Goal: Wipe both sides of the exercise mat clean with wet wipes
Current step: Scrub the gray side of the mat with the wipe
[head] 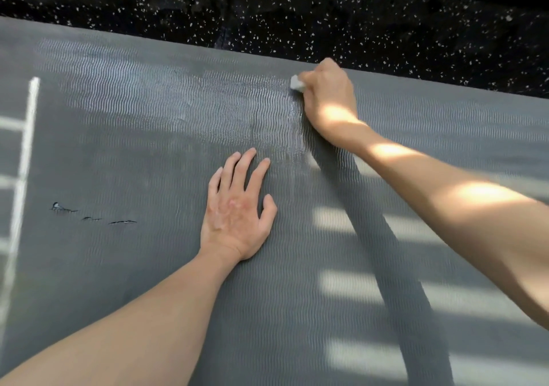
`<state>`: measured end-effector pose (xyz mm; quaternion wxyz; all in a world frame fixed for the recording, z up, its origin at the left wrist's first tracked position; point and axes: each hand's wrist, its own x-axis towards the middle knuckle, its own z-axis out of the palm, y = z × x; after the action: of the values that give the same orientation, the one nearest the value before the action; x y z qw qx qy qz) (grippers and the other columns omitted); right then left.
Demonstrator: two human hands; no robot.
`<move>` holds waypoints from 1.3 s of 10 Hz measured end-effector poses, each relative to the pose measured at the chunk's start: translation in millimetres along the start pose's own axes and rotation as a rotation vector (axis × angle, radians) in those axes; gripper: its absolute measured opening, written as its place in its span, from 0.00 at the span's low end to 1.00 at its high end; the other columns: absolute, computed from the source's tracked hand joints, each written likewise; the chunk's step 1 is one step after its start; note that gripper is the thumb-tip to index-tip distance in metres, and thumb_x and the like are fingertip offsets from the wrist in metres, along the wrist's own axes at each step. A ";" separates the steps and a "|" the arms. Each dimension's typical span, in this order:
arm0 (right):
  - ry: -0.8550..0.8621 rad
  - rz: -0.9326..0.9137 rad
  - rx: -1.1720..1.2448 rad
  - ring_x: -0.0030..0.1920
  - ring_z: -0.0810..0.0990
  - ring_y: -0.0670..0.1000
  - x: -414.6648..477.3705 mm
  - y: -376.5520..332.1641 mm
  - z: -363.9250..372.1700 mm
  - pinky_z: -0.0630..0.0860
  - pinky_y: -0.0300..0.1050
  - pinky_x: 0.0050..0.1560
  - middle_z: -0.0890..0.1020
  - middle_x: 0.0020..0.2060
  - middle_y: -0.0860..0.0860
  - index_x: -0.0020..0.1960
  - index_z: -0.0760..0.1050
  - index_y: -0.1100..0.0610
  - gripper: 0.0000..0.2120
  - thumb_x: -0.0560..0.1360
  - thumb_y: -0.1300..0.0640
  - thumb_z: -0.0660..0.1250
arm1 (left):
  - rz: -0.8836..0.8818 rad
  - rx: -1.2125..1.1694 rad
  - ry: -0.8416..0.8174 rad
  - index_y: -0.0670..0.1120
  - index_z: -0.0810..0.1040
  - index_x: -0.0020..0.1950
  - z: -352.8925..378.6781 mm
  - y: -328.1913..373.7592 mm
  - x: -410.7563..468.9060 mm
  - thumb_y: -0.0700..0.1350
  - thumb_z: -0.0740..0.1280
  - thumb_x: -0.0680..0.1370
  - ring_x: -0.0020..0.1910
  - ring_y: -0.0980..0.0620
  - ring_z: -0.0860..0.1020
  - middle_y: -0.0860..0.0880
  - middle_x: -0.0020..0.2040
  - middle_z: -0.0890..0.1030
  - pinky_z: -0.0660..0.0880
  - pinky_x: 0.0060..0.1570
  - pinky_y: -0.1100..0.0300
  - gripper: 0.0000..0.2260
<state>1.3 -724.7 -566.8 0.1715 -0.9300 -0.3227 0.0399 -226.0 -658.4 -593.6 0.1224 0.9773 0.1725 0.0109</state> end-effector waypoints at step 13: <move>-0.136 -0.244 -0.216 0.49 0.73 0.56 -16.0 32.3 -17.9 0.70 0.48 0.45 0.73 0.49 0.56 0.53 0.75 0.64 0.11 0.80 0.56 0.60 | -0.003 -0.028 -0.015 0.47 0.65 0.76 -0.6 -2.0 -2.6 0.53 0.53 0.78 0.77 0.46 0.57 0.46 0.77 0.62 0.54 0.76 0.46 0.27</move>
<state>11.0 -763.5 -561.8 0.0520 -0.8921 -0.4464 0.0467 -229.1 -657.4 -593.4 0.1376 0.9753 0.1726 0.0057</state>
